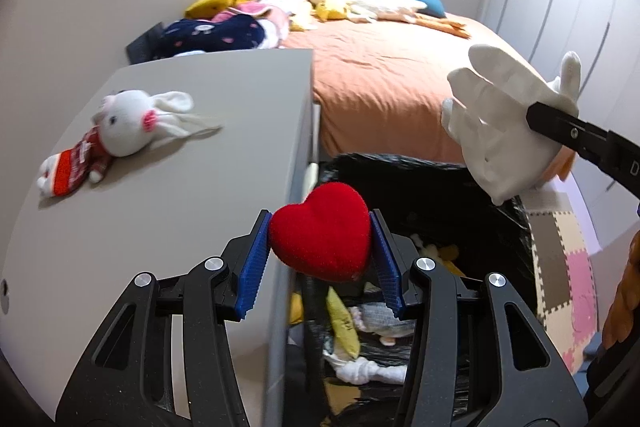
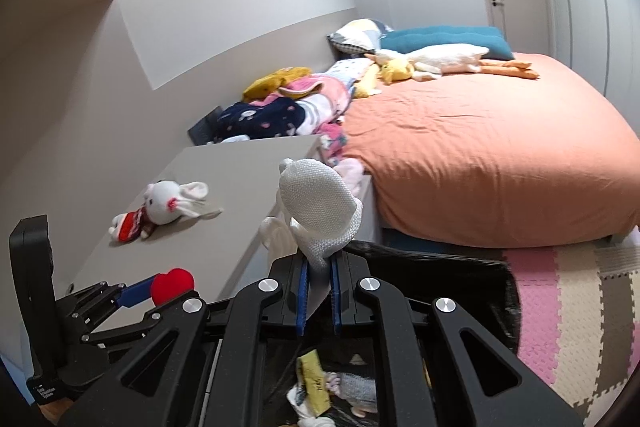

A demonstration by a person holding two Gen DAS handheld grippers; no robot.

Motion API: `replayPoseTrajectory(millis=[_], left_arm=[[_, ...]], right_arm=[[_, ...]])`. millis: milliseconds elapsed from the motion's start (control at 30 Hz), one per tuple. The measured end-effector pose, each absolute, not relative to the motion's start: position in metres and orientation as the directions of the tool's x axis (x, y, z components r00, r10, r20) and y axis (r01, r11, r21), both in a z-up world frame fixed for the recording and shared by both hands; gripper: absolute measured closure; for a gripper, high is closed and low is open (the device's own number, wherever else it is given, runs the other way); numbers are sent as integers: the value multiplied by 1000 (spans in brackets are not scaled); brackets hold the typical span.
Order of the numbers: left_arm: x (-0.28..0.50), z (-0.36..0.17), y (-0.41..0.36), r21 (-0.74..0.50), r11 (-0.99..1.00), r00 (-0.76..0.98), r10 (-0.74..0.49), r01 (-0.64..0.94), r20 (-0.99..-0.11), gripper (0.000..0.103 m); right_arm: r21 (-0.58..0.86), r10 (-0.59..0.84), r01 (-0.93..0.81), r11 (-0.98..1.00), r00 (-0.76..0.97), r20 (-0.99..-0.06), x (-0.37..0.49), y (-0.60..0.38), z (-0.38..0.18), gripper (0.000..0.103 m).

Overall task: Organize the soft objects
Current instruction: 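Open both grippers over the black bin to drop heart and glove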

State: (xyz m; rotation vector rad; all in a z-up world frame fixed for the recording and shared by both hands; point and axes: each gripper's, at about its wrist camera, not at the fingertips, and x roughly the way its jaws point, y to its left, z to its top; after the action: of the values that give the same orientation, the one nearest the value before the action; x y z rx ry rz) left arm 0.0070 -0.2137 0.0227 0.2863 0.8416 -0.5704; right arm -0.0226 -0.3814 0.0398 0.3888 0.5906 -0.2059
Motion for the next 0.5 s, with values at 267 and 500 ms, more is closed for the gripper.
replayPoseTrajectory(millis=[267, 500], left_arm=[[-3, 14, -241, -4, 764, 470, -401, 645, -786, 55], [-4, 6, -250, -20, 747, 416, -392, 664, -820, 6]], right_arm=[[267, -142, 365, 892, 786, -602, -34, -404, 34, 93], [242, -209, 432, 869, 763, -612, -39, -414, 32, 40]])
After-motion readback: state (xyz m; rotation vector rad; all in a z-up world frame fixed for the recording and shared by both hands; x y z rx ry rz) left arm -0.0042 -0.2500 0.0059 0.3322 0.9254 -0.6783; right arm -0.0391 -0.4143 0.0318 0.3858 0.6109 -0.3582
